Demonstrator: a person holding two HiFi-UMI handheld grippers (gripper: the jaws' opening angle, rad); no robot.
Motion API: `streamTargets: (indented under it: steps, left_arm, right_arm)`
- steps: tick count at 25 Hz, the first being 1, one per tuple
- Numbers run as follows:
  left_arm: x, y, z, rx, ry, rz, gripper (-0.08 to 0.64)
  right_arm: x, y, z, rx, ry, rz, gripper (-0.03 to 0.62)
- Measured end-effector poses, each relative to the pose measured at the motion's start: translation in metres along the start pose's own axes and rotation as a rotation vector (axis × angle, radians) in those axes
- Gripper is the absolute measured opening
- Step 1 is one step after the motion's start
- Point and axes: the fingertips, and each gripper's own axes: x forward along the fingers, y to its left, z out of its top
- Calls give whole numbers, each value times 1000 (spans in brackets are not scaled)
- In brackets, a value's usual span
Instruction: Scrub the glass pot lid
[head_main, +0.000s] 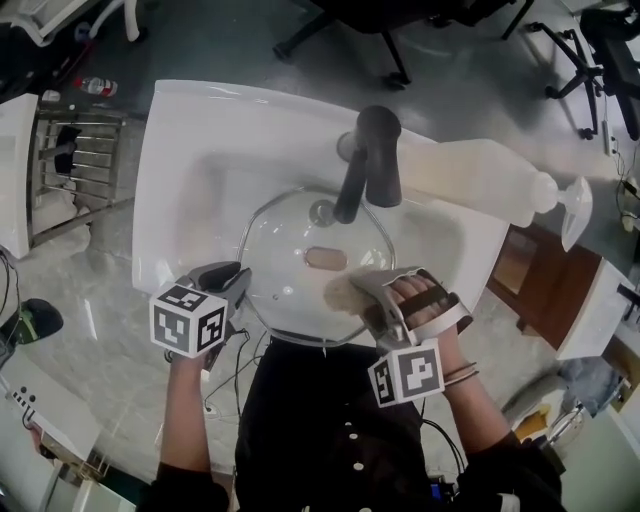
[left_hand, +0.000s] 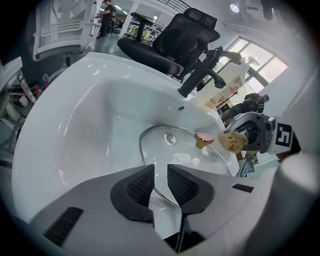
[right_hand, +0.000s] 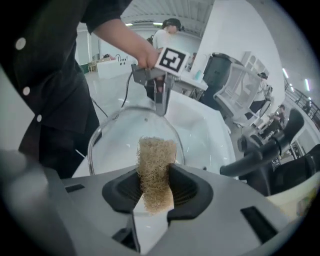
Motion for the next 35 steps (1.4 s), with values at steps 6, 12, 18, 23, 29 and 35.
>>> streamTargets:
  steps: [6,12,18,23,29,35]
  left_arm:
    - [1,16,2,-36,2,5,89]
    - [5,21,4,-46,38,-23,87]
    - [9,26,4,-107,115,-83,62]
    - [10,27,5,-106,145,-107,51]
    - [10,27,4,-98,161,-117,52]
    - [11,27,5,-91,158,-110,52]
  right_arm:
    - [19,9,68,-49,-99,-25,149]
    - [51,6,109,-70,-81,-57,150]
    - [84,4,133,-84,-50,-54,152]
    - [98,1,133,-134,-25,-65,150]
    - [96,7,132,-156,-53,-39,148]
    - [81,15,115,-148,-76,-25,147]
